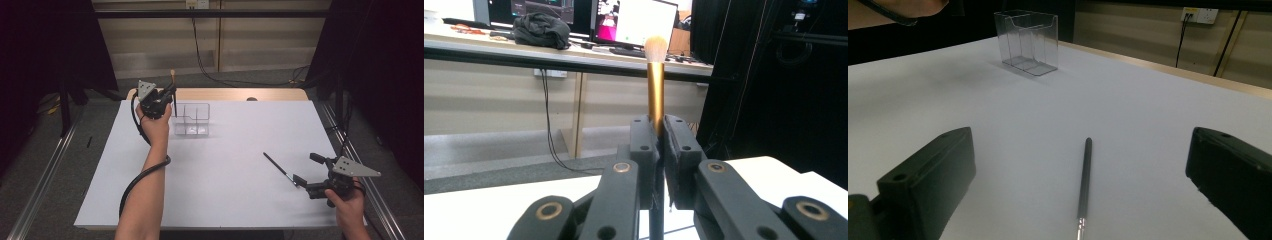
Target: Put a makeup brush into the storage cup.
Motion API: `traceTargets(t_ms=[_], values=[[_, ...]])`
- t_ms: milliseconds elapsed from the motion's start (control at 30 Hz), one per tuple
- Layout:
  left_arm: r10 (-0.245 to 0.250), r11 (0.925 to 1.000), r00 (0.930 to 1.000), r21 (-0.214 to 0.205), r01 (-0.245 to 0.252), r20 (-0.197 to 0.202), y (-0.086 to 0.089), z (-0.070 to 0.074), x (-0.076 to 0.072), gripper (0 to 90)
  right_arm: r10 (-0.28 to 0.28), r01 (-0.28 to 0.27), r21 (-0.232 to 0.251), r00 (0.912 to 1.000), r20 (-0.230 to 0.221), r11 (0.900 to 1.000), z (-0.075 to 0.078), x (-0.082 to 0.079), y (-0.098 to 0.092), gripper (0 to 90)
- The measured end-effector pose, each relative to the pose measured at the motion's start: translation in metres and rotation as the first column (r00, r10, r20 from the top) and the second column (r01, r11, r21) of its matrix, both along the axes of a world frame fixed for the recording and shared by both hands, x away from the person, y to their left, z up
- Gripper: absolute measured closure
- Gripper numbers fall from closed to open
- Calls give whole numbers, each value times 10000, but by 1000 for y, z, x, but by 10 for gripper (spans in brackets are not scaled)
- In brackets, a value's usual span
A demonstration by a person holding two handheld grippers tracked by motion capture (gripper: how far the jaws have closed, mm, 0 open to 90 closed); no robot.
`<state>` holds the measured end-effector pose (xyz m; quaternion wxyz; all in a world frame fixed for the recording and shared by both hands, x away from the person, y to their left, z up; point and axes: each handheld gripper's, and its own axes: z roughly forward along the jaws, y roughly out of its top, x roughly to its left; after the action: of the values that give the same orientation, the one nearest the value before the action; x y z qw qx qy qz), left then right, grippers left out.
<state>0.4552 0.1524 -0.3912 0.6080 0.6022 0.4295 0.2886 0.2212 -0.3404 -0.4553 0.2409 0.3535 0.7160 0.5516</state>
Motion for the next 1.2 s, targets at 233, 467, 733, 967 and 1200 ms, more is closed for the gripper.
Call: traceTargets(t_ms=[233,467,733,967,1200], values=[[-21,10000,10000,0,21,-56,2,-4,-2,839,22,-22,25,10000,-3,10000,0,0,1,0],[-39,10000,10000,-26,39,-45,2,-5,-2,838,21,-21,-6,10000,-8,10000,0,0,1,0],[-63,10000,9999,-21,63,-143,2,-8,-3,837,38,-38,12,10000,-10,10000,0,0,1,0],[-73,10000,9998,-33,72,-210,3,-10,-5,836,2,-2,-32,10000,-36,10000,0,0,1,0],[-76,10000,9995,-65,74,-308,6,-15,-7,835,43,-43,-40,10000,-36,10000,0,0,1,0]])
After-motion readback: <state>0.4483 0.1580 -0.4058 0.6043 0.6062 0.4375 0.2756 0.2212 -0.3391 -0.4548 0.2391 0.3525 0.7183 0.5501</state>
